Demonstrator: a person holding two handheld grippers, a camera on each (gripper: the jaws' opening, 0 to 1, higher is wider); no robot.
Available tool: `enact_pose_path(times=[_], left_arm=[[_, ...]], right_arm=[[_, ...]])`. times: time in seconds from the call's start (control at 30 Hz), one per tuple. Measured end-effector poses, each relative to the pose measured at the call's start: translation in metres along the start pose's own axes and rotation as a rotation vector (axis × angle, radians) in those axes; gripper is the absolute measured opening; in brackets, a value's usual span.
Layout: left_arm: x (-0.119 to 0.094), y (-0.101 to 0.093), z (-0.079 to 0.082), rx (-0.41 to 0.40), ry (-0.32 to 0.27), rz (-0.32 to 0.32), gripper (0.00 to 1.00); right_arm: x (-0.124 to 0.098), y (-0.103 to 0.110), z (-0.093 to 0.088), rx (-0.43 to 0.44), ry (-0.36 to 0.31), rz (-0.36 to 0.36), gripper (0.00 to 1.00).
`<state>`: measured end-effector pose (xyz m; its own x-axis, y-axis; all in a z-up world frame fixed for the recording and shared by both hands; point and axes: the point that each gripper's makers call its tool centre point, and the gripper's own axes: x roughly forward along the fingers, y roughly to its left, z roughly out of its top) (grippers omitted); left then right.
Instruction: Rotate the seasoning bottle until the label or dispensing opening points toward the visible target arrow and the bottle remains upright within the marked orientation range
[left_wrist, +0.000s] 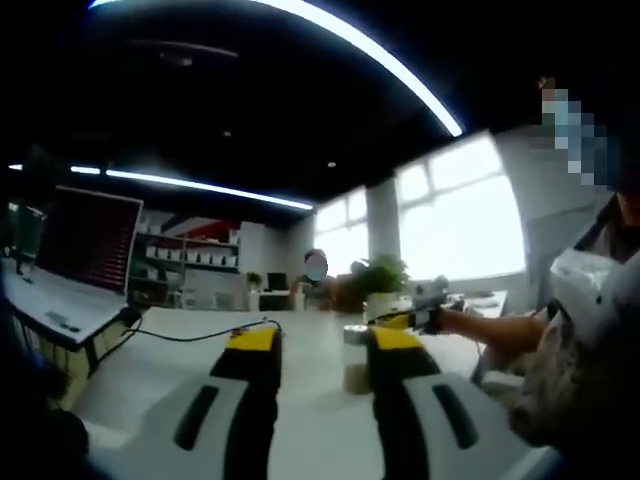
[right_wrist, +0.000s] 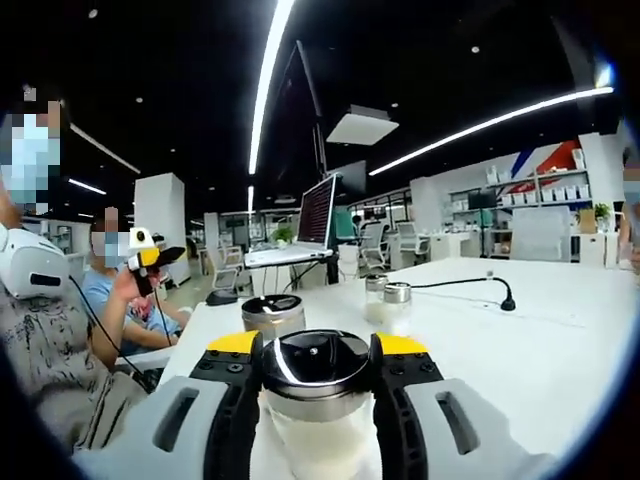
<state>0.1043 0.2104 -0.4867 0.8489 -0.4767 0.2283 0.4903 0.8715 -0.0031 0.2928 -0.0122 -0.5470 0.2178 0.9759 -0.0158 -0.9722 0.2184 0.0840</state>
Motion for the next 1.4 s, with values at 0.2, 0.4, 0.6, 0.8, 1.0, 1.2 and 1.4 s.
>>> enact_pose_path(times=[0.2, 0.4, 0.6, 0.8, 1.0, 1.2, 1.4], left_arm=[[0.001, 0.0, 0.001, -0.006, -0.003, 0.002, 0.36], [0.008, -0.002, -0.009, 0.0, 0.027, -0.003, 0.36], [0.017, -0.006, -0.018, -0.006, 0.044, -0.009, 0.36], [0.027, -0.008, -0.024, -0.026, 0.046, -0.035, 0.35], [0.04, -0.019, -0.029, -0.019, 0.083, -0.098, 0.35], [0.058, -0.023, -0.034, -0.027, 0.101, -0.152, 0.35], [0.081, -0.033, -0.029, -0.032, 0.086, -0.247, 0.35]], right_arm=[[-0.001, -0.001, -0.01, -0.043, 0.041, -0.049, 0.64], [-0.016, 0.005, 0.025, -0.046, -0.104, -0.089, 0.71], [-0.047, 0.028, 0.058, -0.01, -0.29, -0.178, 0.61], [-0.079, 0.039, 0.067, 0.039, -0.451, -0.32, 0.43], [-0.108, 0.053, 0.052, 0.092, -0.455, -0.391, 0.31], [-0.14, 0.057, 0.049, 0.147, -0.542, -0.503, 0.27], [-0.15, 0.07, 0.042, 0.147, -0.539, -0.573, 0.26]])
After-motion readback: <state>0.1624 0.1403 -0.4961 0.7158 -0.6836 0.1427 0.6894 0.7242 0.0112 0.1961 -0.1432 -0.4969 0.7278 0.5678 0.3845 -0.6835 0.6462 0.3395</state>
